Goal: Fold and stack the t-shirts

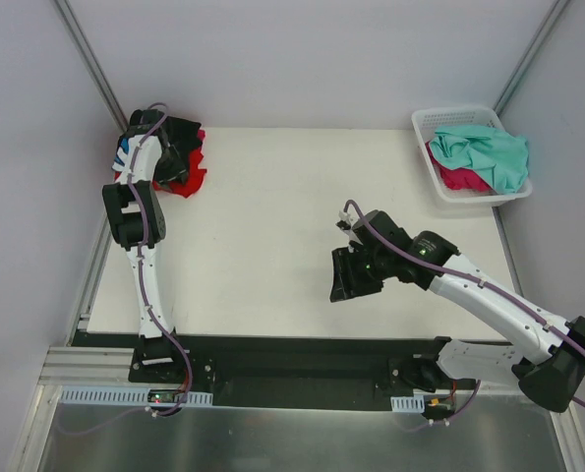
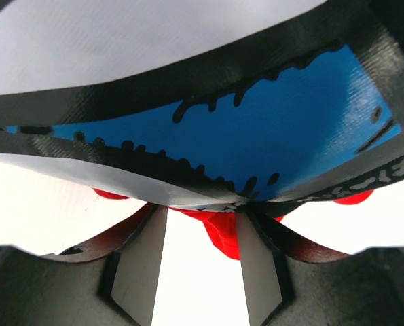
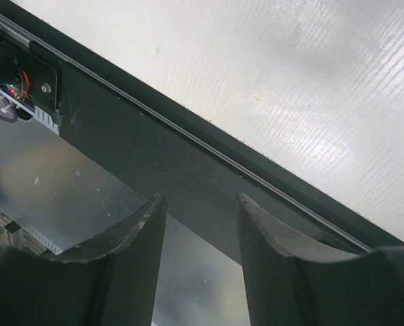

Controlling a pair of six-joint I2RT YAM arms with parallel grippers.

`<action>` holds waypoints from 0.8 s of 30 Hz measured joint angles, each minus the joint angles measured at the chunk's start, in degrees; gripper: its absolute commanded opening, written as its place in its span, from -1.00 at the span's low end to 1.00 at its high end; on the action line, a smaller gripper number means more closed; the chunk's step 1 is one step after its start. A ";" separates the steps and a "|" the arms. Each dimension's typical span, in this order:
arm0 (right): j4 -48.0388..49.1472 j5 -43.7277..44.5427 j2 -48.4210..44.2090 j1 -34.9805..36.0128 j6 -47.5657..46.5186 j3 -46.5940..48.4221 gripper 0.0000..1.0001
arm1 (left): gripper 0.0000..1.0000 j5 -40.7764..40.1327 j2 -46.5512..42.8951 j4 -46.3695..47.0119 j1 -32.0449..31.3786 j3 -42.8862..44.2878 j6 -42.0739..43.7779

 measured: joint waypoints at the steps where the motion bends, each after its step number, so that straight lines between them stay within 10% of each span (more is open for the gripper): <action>1: -0.04 0.13 0.02 0.00 0.00 0.00 -0.03 | -0.12 0.57 0.00 0.00 0.00 0.00 -0.24; 11: -2.14 9.05 6.99 -0.02 0.17 6.56 -0.04 | 0.04 9.99 -16.28 1.53 -2.60 -14.49 -3.32; 24: -3.04 25.70 17.81 -1.62 1.16 20.24 -0.07 | 0.12 7.30 -64.76 11.45 -28.17 -56.17 -10.03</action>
